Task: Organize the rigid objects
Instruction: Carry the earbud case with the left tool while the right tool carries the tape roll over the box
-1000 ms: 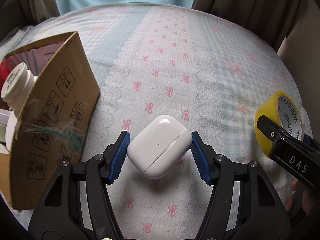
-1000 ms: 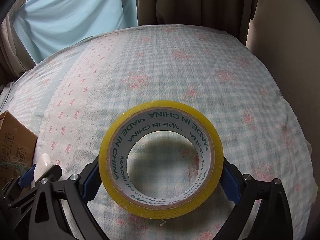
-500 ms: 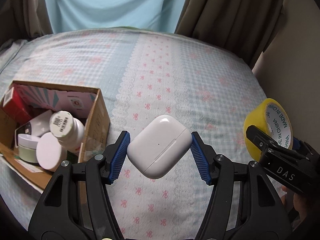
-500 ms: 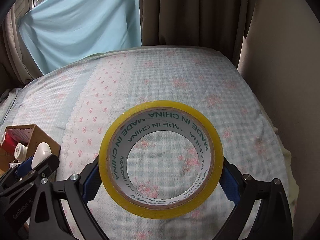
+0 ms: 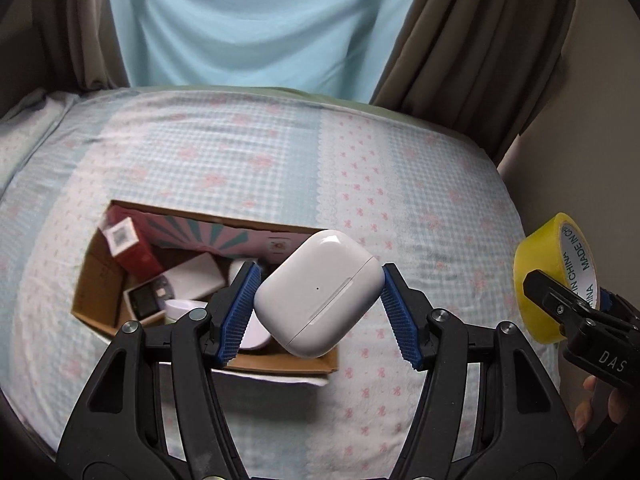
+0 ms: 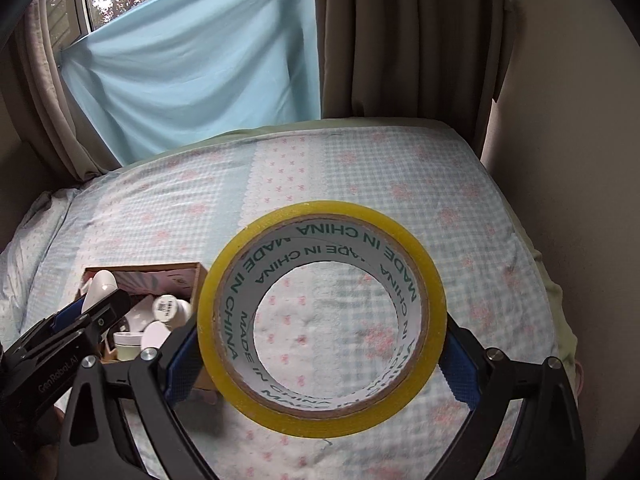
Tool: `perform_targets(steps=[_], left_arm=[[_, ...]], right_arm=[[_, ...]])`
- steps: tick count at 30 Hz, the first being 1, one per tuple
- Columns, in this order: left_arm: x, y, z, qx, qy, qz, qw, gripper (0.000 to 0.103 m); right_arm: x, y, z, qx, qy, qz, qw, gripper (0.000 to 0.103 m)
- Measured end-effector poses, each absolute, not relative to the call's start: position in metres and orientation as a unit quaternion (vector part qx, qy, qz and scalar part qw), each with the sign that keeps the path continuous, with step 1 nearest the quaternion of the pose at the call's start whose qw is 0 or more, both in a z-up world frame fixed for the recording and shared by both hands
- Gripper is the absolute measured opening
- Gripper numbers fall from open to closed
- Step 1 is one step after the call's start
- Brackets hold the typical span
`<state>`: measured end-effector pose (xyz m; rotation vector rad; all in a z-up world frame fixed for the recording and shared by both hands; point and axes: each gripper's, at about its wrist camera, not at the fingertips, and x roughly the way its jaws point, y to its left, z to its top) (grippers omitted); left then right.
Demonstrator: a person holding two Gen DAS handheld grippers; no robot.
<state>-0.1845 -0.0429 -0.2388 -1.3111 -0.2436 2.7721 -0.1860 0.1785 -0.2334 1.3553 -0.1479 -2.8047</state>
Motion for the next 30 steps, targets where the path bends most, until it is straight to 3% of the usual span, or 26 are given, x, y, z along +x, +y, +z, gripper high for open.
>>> perform_targets(steps=[7,16,30], left_arm=[[-0.171,-0.139,-0.222,-0.431,-0.056,0.9,0.013,0.059],[-0.176,-0.232,-0.251,-0.488,-0.055,0.871,0.018,0.059],[-0.218,-0.257,-0.329,-0.544,-0.02,0.837,0.059,0.059]], right_arm=[[-0.174,0.096,-0.216,0.446,-0.044,-0.893,0.049,0.097],[-0.185,-0.002,-0.227,0.494,-0.002,-0.865,0.087,0.097],[-0.241,-0.079,-0.308,0.599,0.034,-0.789,0.13,0.097]])
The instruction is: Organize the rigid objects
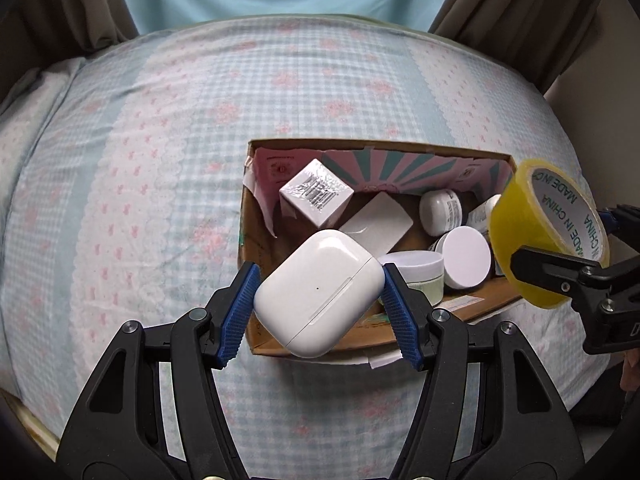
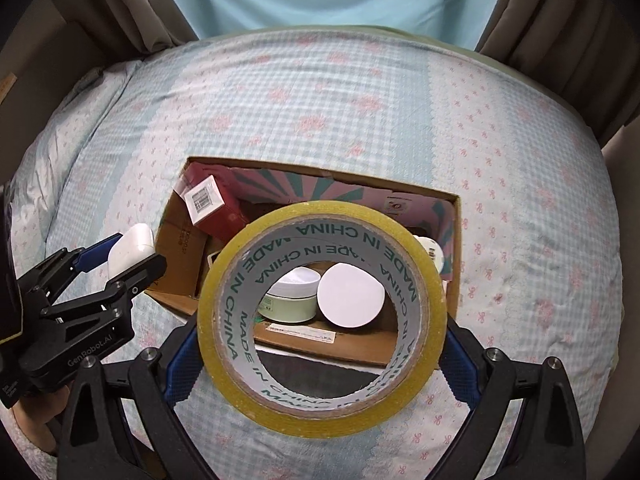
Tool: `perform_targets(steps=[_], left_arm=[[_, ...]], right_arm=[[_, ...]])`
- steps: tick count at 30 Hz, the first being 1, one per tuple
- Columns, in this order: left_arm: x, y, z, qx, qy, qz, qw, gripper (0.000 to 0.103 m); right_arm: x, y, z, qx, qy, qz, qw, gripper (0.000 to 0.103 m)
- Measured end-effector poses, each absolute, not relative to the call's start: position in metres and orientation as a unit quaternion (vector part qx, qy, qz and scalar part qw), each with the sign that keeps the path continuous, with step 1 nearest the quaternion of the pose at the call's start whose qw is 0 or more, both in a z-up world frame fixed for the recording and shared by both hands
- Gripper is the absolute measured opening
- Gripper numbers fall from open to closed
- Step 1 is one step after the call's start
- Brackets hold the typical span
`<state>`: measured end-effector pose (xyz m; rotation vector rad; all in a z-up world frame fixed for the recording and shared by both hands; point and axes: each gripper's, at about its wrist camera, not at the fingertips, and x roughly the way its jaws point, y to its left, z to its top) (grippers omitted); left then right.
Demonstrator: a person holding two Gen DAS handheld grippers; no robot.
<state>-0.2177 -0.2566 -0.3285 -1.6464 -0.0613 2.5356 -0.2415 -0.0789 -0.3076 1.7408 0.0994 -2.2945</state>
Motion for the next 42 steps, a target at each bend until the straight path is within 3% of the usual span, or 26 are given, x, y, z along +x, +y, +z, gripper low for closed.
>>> perform_targets(steps=[8,19,20,21,22,25,42], left_arm=[[-0.223,-0.253,-0.366,-0.569,-0.008,0.819,0.071,0.059],[-0.224,-0.245,-0.384,-0.58,0.027,0.808,0.103,0.06],[-0.223,-0.244,-0.385,-0.581,0.027,0.806,0.109,0.075],[-0.221,-0.243,-0.384,-0.578,0.022,0.807,0.122,0.1],[-0.218,-0.242,-0.382,-0.575,0.016,0.806,0.139,0.103],[-0.211,-0.234,-0.376,-0.566,0.029,0.81,0.149,0.103],[-0.194,-0.244,-0.347,-0.562,0.012,0.818,0.118,0.103]], right_arm=[[-0.278,-0.098,-0.371,0.655,0.002,-0.741,0.148,0.098],[-0.293,-0.104,-0.405,0.69,-0.02,-0.711,0.135,0.099],[-0.294,-0.102,-0.405,0.687,-0.026,-0.713,0.136,0.102],[-0.293,-0.101,-0.404,0.68,-0.033,-0.719,0.138,0.102],[-0.293,-0.099,-0.4,0.669,-0.042,-0.729,0.14,0.102],[-0.292,-0.094,-0.39,0.645,-0.069,-0.746,0.15,0.103],[-0.259,-0.073,-0.348,0.637,-0.001,-0.763,0.109,0.103]])
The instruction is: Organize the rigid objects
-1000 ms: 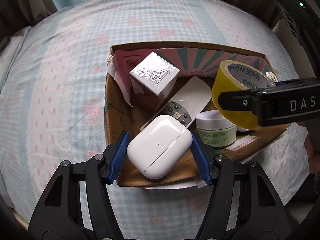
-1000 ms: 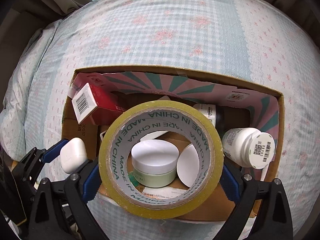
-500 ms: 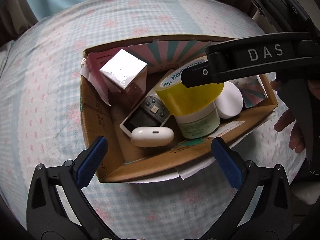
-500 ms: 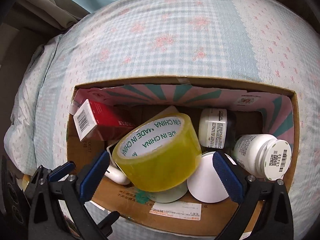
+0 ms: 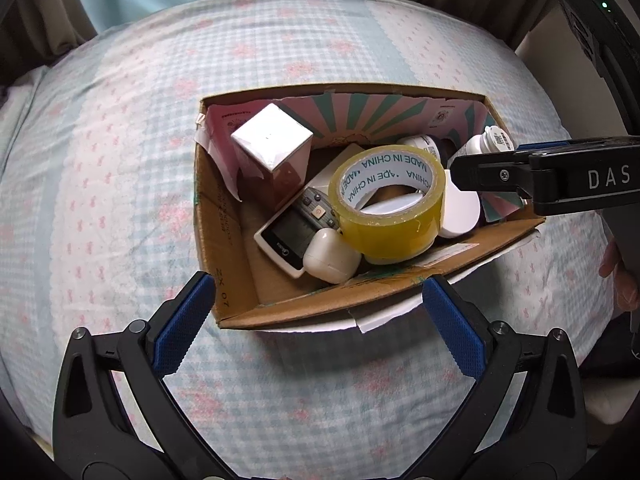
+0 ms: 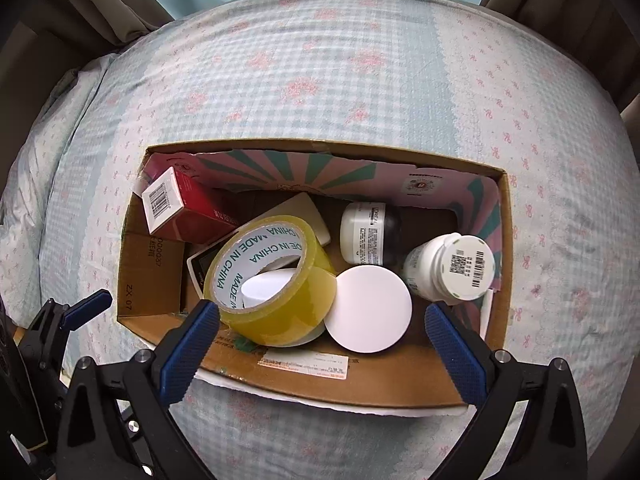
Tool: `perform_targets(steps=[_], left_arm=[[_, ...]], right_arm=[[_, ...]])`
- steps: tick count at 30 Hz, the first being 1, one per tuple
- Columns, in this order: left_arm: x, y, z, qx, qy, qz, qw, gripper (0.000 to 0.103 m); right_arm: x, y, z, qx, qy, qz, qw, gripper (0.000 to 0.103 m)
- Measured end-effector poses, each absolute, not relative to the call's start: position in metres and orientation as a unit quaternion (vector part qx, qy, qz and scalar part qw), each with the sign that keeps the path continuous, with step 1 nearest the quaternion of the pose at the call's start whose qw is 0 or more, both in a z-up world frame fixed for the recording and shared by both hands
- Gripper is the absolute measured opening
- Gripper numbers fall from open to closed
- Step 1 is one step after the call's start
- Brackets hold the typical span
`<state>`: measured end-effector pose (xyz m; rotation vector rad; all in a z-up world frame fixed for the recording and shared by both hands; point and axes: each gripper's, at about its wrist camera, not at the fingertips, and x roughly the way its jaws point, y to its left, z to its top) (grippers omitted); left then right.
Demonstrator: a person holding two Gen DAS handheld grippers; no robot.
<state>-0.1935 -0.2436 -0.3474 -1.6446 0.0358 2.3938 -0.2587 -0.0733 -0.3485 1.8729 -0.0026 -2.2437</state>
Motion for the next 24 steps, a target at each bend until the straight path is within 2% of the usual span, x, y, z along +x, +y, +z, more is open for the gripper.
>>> perform_targets(steps=[10,18,24], left_arm=[[-0.176,-0.238,-0.276,-0.528,0.007,0.843,0.097,0.103],[-0.155,-0.202,-0.151,-0.459,0.024,0.884,0.088,0.103],[-0.126,-0.163,-0.06,-0.397,-0.003,0.912,0.101,0.103]], right_arm=[[-0.24,-0.053,-0.284,0.6,-0.025,-0.791,0.114,0.103],[-0.194,0.002,-0.162,0.535,-0.037,-0.837,0.106,0.103],[-0.14,0.051,-0.069,0.447,-0.018,-0.892,0.062,0.103]])
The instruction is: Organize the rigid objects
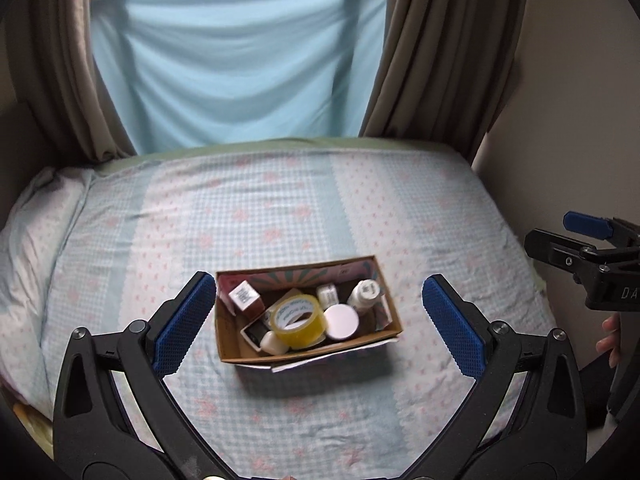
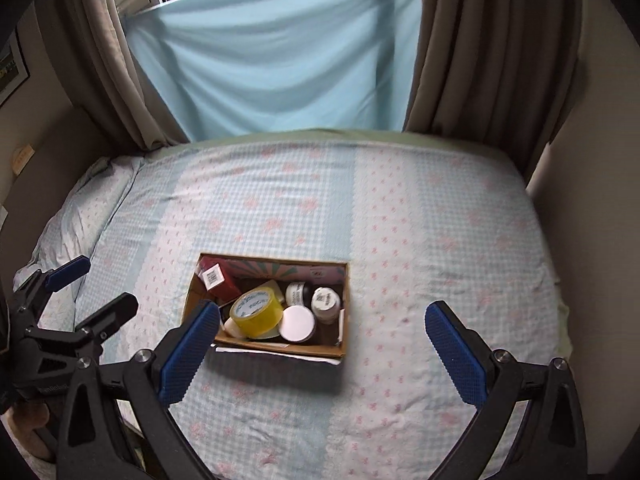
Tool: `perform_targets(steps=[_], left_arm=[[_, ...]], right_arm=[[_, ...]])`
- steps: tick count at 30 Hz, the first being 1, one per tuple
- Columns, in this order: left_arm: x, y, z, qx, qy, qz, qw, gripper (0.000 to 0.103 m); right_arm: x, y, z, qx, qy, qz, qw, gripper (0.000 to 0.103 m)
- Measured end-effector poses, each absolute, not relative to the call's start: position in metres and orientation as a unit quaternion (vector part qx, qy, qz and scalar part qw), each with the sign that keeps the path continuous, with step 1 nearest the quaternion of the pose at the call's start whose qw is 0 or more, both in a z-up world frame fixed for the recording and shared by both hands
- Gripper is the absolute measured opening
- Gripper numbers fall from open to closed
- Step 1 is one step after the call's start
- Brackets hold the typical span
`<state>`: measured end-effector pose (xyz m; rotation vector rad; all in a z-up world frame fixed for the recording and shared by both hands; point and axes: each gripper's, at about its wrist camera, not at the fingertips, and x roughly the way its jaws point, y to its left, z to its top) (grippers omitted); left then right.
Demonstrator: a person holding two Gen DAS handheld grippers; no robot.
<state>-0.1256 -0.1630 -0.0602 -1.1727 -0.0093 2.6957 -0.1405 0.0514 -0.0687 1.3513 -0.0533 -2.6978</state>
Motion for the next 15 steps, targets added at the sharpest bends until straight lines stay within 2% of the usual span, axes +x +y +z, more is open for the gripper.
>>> perform_targets(steps=[5,15], left_arm=[[-0.085,-0.147,-0.025,-0.346,-0.02,0.935,0.078,0.103],[-0.045,-0.116,-0.006,-0.3,0.009,0.951,0.079,0.103]], right_arm=[[-0.1,0.085,-0.027,0.391,-0.031,-0.92,0.027,0.103],[-0.065,0.107,-0.024,0.358,-0.021,-0.934,0.002,0.102]])
